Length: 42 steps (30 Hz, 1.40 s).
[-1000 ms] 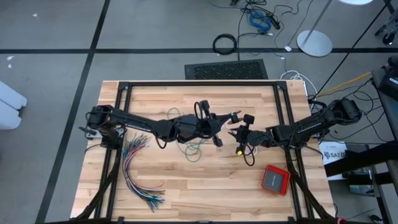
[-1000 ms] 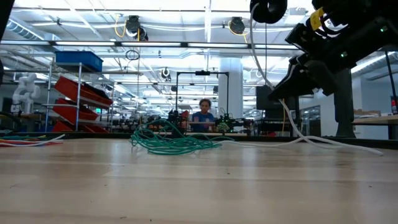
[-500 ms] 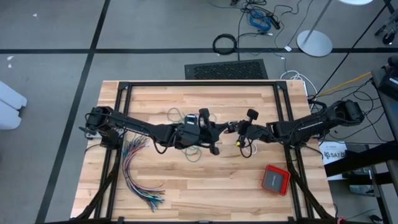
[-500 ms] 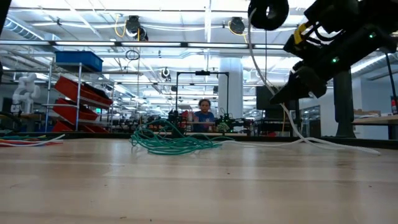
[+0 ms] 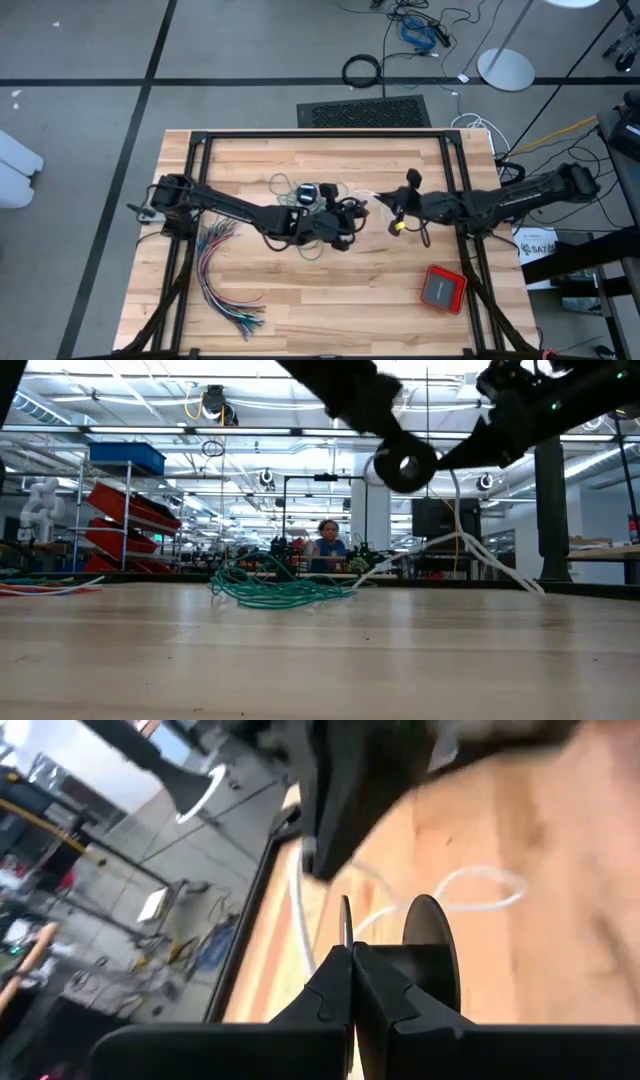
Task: Coil cords
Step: Coil the white wire onto the spool
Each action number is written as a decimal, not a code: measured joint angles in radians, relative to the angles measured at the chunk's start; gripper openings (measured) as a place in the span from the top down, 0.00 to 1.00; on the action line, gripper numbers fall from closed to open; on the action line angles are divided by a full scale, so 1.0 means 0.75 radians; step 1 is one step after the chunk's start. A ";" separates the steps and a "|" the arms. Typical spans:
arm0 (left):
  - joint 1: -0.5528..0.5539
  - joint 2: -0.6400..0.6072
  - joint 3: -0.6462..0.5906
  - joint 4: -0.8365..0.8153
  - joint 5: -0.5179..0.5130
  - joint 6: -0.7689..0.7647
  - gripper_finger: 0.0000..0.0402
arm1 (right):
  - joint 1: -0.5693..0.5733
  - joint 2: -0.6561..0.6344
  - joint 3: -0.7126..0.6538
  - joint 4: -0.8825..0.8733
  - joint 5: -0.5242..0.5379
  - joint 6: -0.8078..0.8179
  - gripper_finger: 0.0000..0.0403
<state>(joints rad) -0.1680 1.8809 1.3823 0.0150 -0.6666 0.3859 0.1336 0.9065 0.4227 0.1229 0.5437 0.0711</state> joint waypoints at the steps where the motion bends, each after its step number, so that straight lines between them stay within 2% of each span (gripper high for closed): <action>1: 0.004 0.012 0.000 0.011 -0.017 0.015 1.00 | 0.013 -0.004 0.000 0.001 -0.006 0.007 1.00; 10: 0.053 0.038 -0.001 0.124 -0.034 0.053 1.00 | 0.074 -0.001 0.000 -0.002 -0.019 0.041 1.00; 15: 0.050 0.038 -0.001 0.133 0.017 0.063 1.00 | 0.074 -0.023 0.000 -0.110 0.075 0.048 1.00; 24: 0.019 0.038 -0.001 0.114 0.038 0.095 1.00 | 0.059 -0.075 0.000 -0.282 0.074 0.091 1.00; 28: 0.033 0.038 -0.001 0.103 0.177 0.047 1.00 | 0.058 -0.074 0.000 -0.379 0.038 0.090 0.99; 35: 0.070 0.038 -0.001 0.139 0.374 0.016 1.00 | 0.087 -0.075 0.000 -0.337 -0.037 0.007 0.92; 42: 0.094 0.038 -0.001 0.185 0.540 0.027 1.00 | 0.117 -0.074 0.000 -0.325 -0.094 -0.059 0.90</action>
<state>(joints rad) -0.0976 1.9091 1.3819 0.1535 -0.2619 0.4061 0.2210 0.8509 0.4225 -0.1207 0.4732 0.0266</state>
